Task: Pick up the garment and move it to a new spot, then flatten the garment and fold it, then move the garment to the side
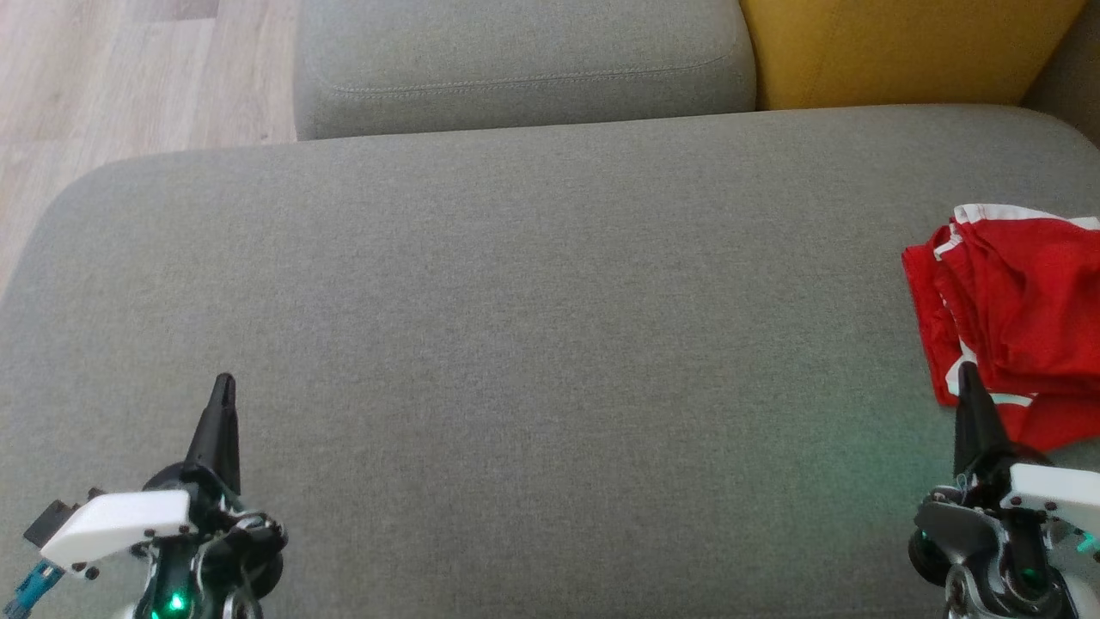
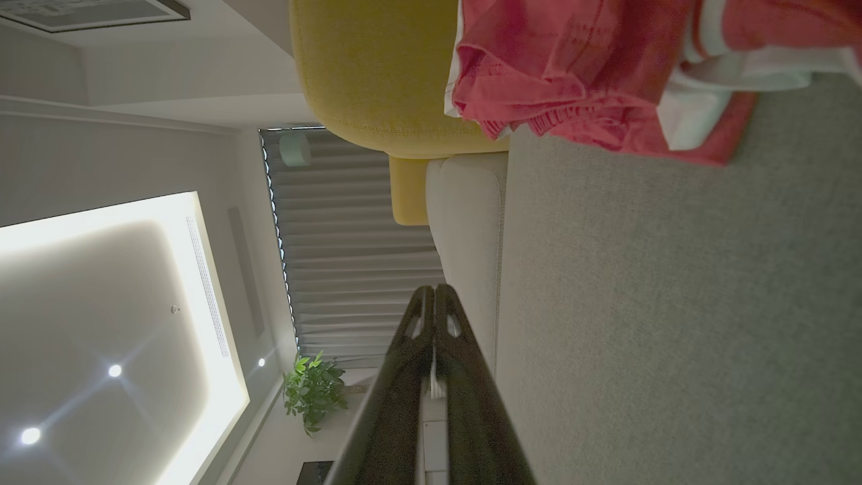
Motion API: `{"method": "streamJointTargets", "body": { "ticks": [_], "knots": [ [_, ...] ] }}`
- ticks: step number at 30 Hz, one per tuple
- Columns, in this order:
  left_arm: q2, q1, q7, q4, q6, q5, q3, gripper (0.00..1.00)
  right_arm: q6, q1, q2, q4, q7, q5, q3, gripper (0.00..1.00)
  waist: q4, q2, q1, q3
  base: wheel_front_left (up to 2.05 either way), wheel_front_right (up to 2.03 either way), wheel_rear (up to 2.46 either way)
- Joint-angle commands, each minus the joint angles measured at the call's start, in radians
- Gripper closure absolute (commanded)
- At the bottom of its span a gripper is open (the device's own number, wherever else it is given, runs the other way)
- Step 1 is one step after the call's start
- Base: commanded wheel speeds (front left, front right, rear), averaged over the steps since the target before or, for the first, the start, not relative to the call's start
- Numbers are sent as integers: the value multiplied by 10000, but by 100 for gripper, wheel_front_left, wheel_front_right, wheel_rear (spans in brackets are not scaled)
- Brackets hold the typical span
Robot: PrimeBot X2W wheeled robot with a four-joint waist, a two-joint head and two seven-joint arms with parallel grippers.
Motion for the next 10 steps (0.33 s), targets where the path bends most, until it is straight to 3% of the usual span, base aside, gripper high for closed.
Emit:
{"method": "streamJointTargets", "body": {
  "ticks": [1, 10],
  "knots": [
    [64, -535, 76, -259, -73, 95, 343, 100, 77, -517, -61, -311, 66, -67, 171, 100, 0, -1, 0, 0, 0, 0, 0],
    [53, -537, 88, -259, -73, 108, 358, 100, 77, -519, -51, -310, 78, -79, 156, 100, 0, -1, 0, 0, 0, 0, 0]
  ]
}}
